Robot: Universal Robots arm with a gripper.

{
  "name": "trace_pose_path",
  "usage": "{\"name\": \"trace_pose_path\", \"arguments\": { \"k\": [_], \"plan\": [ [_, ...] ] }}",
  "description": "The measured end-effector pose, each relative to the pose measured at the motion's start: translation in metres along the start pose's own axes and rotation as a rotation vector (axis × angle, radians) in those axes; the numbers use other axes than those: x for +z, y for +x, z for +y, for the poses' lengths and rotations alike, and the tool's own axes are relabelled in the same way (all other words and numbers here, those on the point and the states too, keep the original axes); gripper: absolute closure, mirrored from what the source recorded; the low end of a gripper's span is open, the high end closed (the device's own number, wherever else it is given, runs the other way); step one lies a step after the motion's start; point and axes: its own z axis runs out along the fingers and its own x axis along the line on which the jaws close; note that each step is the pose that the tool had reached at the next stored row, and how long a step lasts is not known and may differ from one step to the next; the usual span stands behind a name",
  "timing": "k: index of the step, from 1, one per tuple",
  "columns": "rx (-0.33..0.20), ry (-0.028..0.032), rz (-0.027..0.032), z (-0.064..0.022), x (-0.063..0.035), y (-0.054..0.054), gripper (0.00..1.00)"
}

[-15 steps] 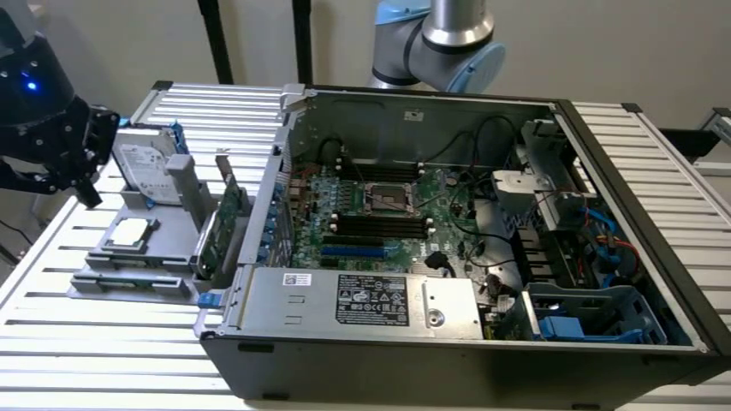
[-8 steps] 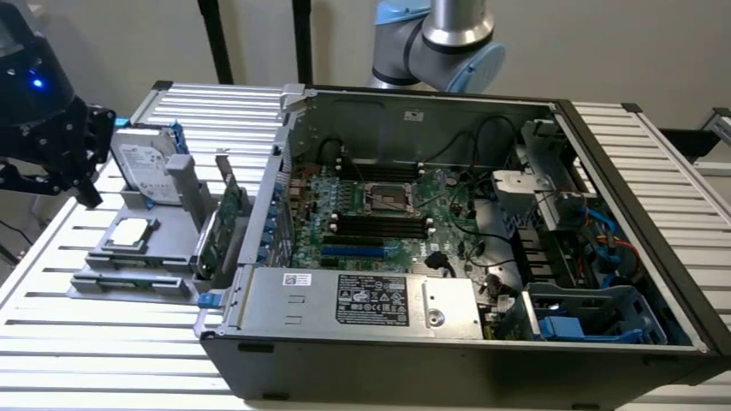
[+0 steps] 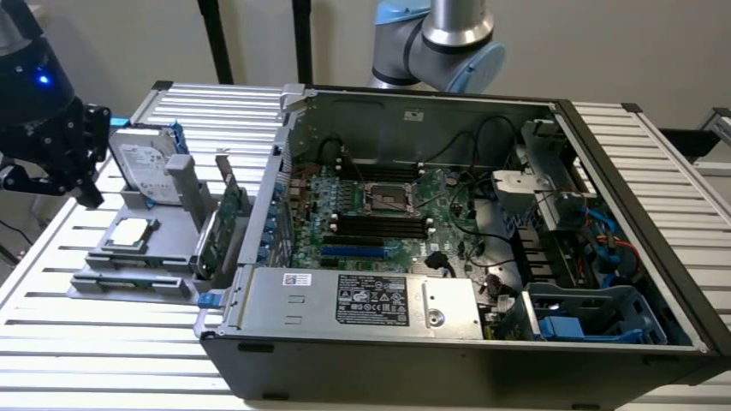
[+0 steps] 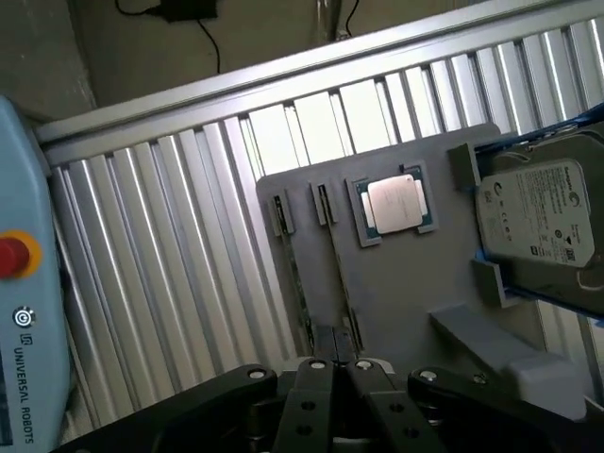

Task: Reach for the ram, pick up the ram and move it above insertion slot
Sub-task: 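Pick up the ram and move it above insertion slot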

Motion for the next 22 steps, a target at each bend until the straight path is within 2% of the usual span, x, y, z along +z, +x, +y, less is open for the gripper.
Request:
{"name": "trace_pose_path", "arguments": {
  "k": [6,8,12,13,15,16,22],
  "plan": [
    [-0.109,0.0133,-0.0006,0.0,0.0001,0.0,0.89],
    [-0.141,0.0153,-0.0005,0.0,0.0001,0.0,0.89],
    [-0.144,0.0154,-0.0004,0.0,0.0001,0.0,0.88],
    [-0.144,0.0153,-0.0004,0.0,0.0003,0.0,0.76],
    [-0.144,0.0154,-0.0005,0.0,0.0021,0.0,0.76],
    [-0.144,0.0154,-0.0004,-0.0001,0.0038,0.0,0.69],
    [-0.143,0.0154,-0.0005,-0.0004,0.0147,0.0,0.69]
  ]
}}
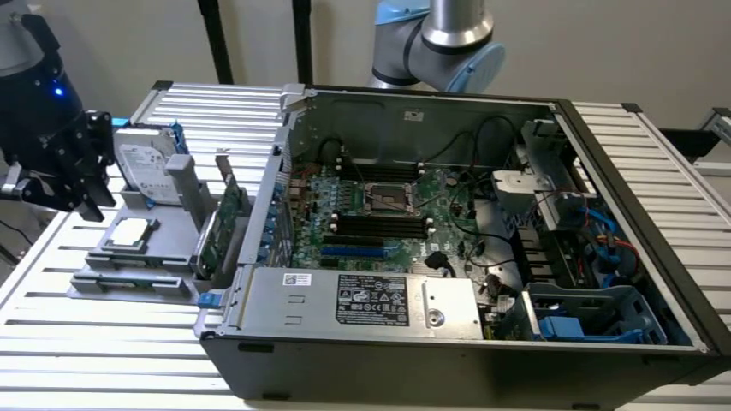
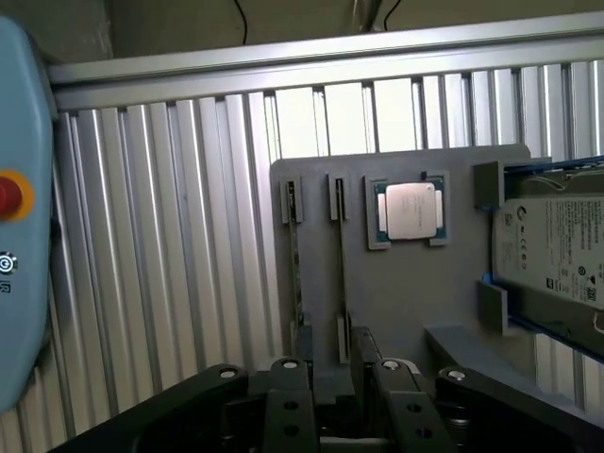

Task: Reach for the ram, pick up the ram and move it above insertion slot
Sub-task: 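Pick up the ram and move it above insertion slot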

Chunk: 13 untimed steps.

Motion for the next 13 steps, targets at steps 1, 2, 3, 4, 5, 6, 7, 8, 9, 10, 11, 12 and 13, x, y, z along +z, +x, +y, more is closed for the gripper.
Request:
{"name": "trace_pose_path", "arguments": {
  "k": [1,2,3,4,5,6,7,8,9,10,11,12,13],
  "plan": [
    [0.0,-0.0001,0.0001,0.0,0.0018,0.0,0.69],
    [0.0,0.0,0.0001,-0.0001,0.0036,0.0,0.69],
    [0.0,0.0,0.0001,-0.0001,0.0054,0.0,0.69],
    [0.0,0.0,0.0001,-0.0001,0.0072,0.0,0.69],
    [0.0,0.0,0.0,-0.0001,0.0091,0.0,0.69],
    [0.0,0.0,0.0,-0.0002,0.0109,0.001,0.69],
    [0.0,0.0,0.0001,-0.0002,0.0127,0.001,0.69],
    [0.0,0.0,0.0001,-0.0002,0.0145,0.001,0.69],
    [0.0,0.0,0.0,-0.0002,0.0164,0.001,0.69],
    [0.0,0.0,0.0,-0.0003,0.0182,0.001,0.69],
    [0.0,0.0,0.0,-0.0003,0.02,0.001,0.69],
    [0.0,-0.0001,0.0001,-0.0004,0.0218,0.001,0.69],
    [0.0,0.0,0.0,-0.0004,0.0237,0.001,0.69]
  ]
}}
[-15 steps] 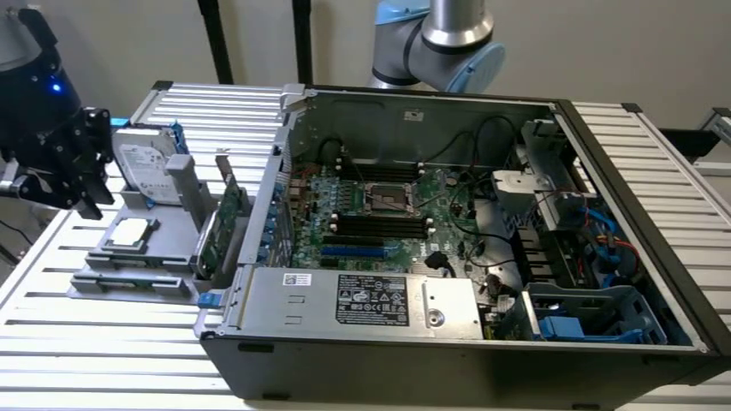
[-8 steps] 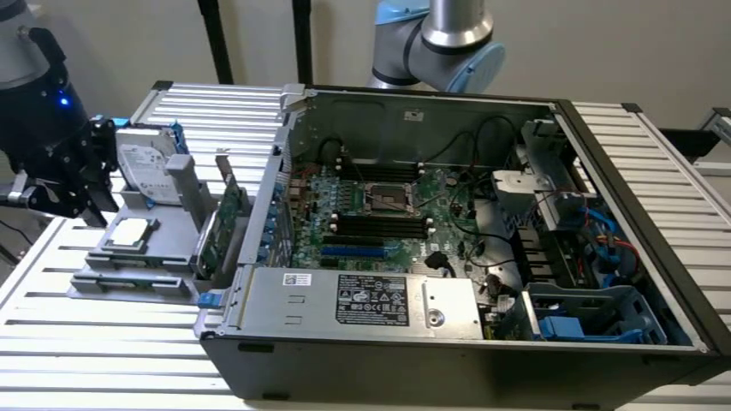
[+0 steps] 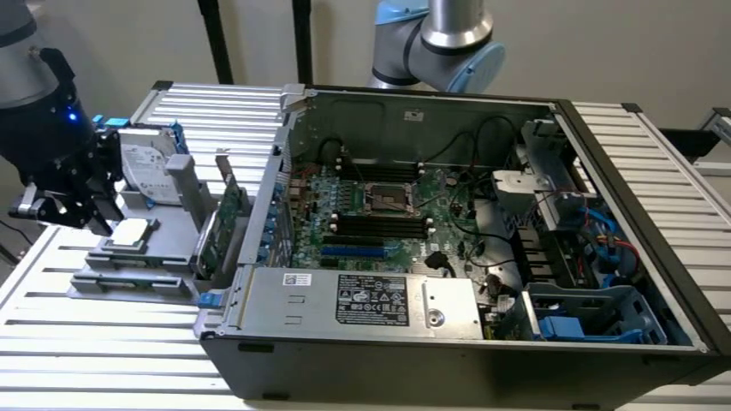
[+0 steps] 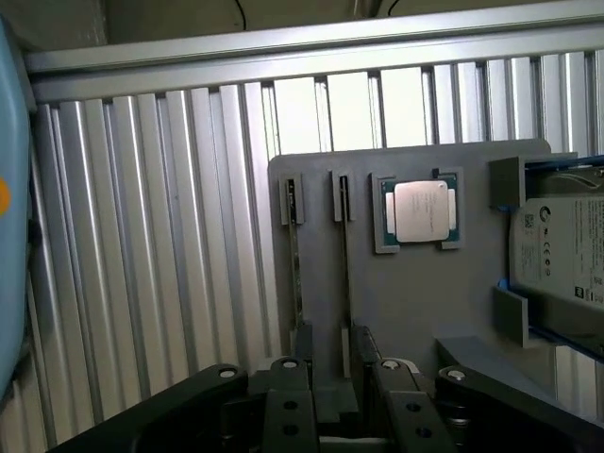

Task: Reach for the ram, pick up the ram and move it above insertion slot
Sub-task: 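Pick up the ram and move it above insertion slot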

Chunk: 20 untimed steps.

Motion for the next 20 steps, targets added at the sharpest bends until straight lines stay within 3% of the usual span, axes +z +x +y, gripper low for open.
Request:
{"name": "trace_pose_path", "arguments": {
  "k": [20],
  "plan": [
    [0.0,-0.0001,0.0001,-0.0005,0.0363,0.001,0.69]
  ]
}}
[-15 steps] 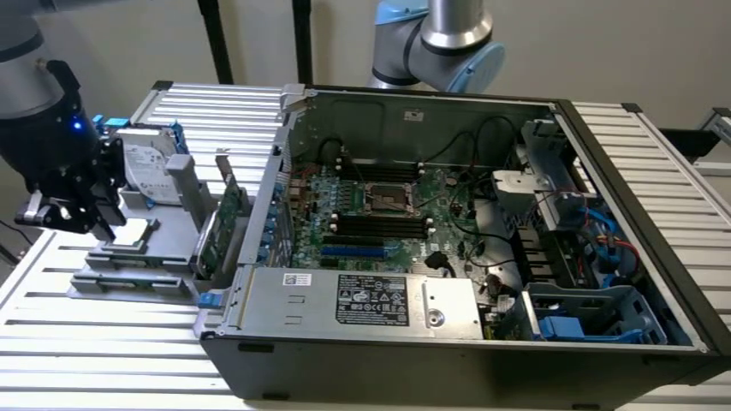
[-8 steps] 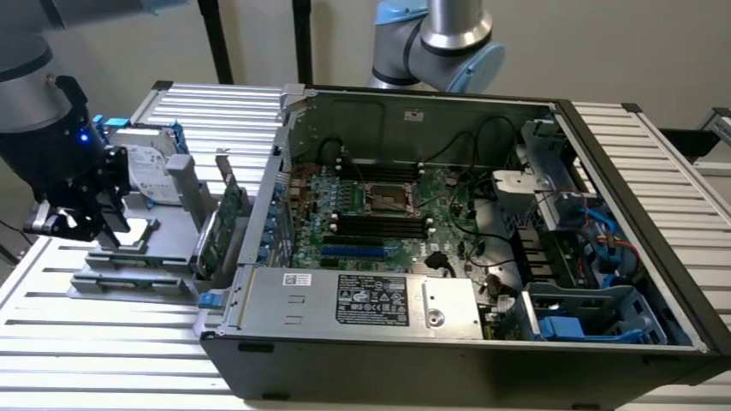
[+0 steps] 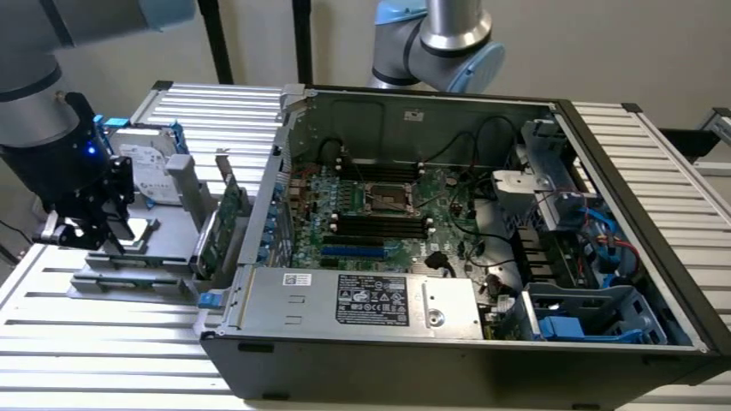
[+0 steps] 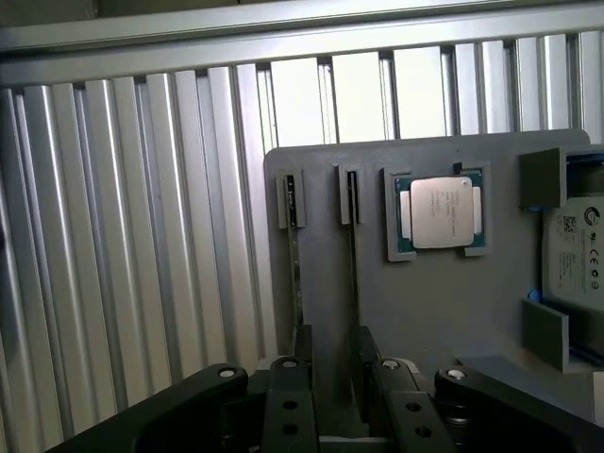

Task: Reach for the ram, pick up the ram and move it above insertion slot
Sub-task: 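Pick up the ram and move it above insertion slot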

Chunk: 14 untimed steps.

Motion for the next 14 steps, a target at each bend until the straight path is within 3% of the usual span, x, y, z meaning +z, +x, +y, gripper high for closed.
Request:
{"name": "trace_pose_path", "arguments": {
  "k": [8,14],
  "plan": [
    [0.0,-0.0001,0.0001,-0.0004,0.0146,0.003,0.69],
    [0.0,0.0,-0.0001,-0.0016,0.0255,0.013,0.69]
  ]
}}
